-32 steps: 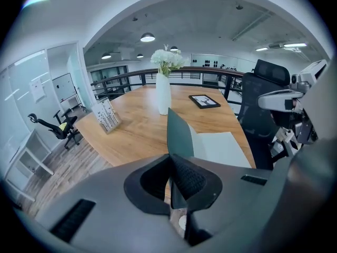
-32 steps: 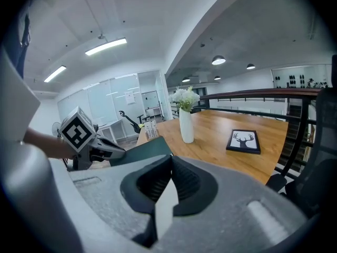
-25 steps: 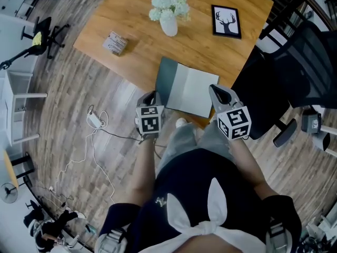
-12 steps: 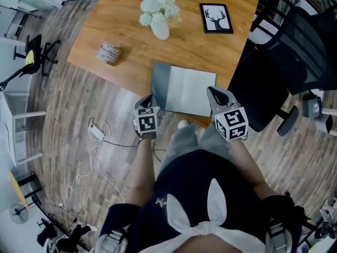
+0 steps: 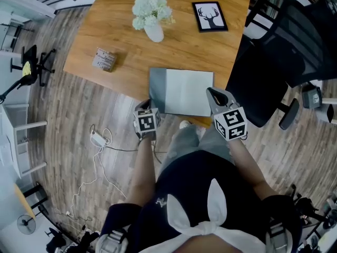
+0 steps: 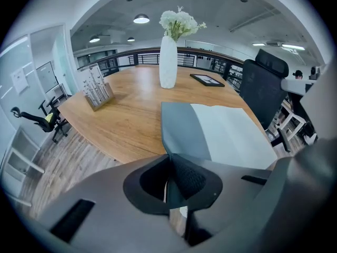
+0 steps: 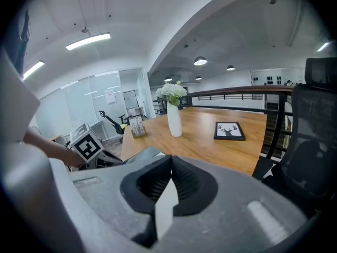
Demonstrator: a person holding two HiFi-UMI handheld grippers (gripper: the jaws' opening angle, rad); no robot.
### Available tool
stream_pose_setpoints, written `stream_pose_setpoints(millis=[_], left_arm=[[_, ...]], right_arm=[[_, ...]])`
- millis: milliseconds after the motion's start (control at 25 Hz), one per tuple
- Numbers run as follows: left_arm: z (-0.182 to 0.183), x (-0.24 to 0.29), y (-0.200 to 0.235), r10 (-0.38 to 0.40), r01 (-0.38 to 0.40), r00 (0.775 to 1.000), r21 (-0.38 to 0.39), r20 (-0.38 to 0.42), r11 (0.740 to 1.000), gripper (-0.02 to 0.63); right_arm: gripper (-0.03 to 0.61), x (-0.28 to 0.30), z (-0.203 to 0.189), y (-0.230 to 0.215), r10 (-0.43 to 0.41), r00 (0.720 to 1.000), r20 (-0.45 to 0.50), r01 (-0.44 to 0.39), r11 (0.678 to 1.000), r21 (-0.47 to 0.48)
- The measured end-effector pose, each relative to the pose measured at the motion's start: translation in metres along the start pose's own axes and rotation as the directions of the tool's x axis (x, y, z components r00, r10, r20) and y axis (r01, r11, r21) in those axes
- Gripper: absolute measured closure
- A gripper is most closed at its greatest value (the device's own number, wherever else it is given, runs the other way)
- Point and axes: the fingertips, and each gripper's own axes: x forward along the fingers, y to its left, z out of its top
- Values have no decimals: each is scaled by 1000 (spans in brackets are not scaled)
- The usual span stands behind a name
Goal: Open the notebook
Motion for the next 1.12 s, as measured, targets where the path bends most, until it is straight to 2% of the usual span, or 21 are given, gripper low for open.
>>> stream_pose_setpoints(millis=[360, 520, 640, 720, 800, 1000, 1120], left_arm=[[-13, 12, -2, -5, 5, 998, 4, -59, 1000, 586], [-13, 12, -3, 3, -3, 999, 7, -53, 1000, 586], [-15, 15, 3, 37, -37, 999, 18, -27, 999, 566], [-13, 12, 6, 57, -57, 998, 16, 1, 998, 501], [-6, 4, 8, 63, -63, 998, -1, 26, 998, 477], [21, -16, 8, 85, -85, 989, -3, 119, 996, 471], [33, -30, -5, 72, -74, 987, 9, 143, 997, 471]], right_arm=[[580, -1, -5, -4, -11, 1000, -19, 11, 1000, 5], [580, -3, -5, -6, -8, 1000, -27, 9, 1000, 2], [580, -2, -7, -7, 0, 999, -36, 0, 1000, -6], [580, 0, -8, -7, 10, 999, -43, -11, 1000, -14], [580, 1, -9, -8, 21, 999, -49, -22, 1000, -20], [580, 5, -6, -7, 61, 997, -53, -63, 997, -41], [580, 6, 0, -5, 83, 995, -47, -86, 995, -58]])
